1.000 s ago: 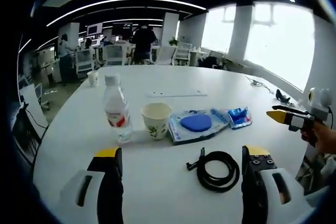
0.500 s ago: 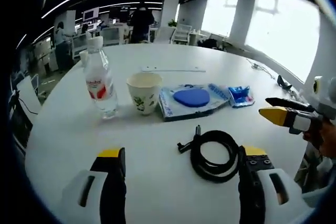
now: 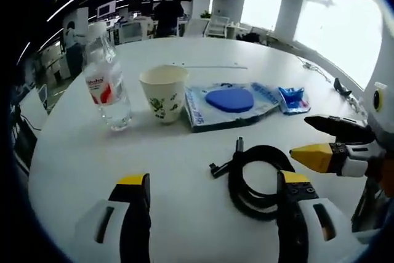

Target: Arrange the tabletop items into an orderly group along one side of the table until the central work area is clear of visible clutter.

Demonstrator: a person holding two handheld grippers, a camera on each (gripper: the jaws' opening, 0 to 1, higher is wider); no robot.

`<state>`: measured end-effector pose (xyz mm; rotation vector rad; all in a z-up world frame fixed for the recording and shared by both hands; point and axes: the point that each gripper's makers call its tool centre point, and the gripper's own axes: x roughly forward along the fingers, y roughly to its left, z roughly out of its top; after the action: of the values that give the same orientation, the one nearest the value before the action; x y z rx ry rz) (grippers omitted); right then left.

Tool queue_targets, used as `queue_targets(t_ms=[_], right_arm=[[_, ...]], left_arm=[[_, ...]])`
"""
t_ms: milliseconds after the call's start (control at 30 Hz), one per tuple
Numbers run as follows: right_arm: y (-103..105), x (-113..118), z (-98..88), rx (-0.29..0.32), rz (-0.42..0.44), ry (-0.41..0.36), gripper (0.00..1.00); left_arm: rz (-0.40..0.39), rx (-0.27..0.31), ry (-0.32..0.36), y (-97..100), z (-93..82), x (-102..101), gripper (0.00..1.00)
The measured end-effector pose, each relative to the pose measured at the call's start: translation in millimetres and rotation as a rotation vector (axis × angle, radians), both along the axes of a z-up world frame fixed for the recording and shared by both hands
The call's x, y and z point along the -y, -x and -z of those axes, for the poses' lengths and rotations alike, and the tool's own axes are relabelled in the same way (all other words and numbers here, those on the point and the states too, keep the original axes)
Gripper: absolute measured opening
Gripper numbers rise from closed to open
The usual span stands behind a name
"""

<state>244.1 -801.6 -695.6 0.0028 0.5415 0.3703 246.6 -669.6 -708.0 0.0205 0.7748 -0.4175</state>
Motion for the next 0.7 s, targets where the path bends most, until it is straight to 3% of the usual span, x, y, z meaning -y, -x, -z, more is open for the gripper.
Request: queue_targets(t_ms=[267,400,533,700], right_arm=[[3,-10,23.1,-0.046,-0.036,0.044,0.58],[7,-13,35.5,-0.071,-0.06,0.088,0.49],[8,-14,37.0,-0.068,-0.063,0.096,0.39],[11,-18,43.7,-0.079,-0.104,0.127,0.26]], left_arm=[[-0.002,-0.032,-0.043,2.9,12.6,3,0.72],[0.005,-0.038,-0.053,5.3,16.2,7,0.64],[0.011,-0.056,-0.06,7.1,22.3,11,0.61],[0.035,-0.071,-0.067,9.9,26.0,19,0.51]])
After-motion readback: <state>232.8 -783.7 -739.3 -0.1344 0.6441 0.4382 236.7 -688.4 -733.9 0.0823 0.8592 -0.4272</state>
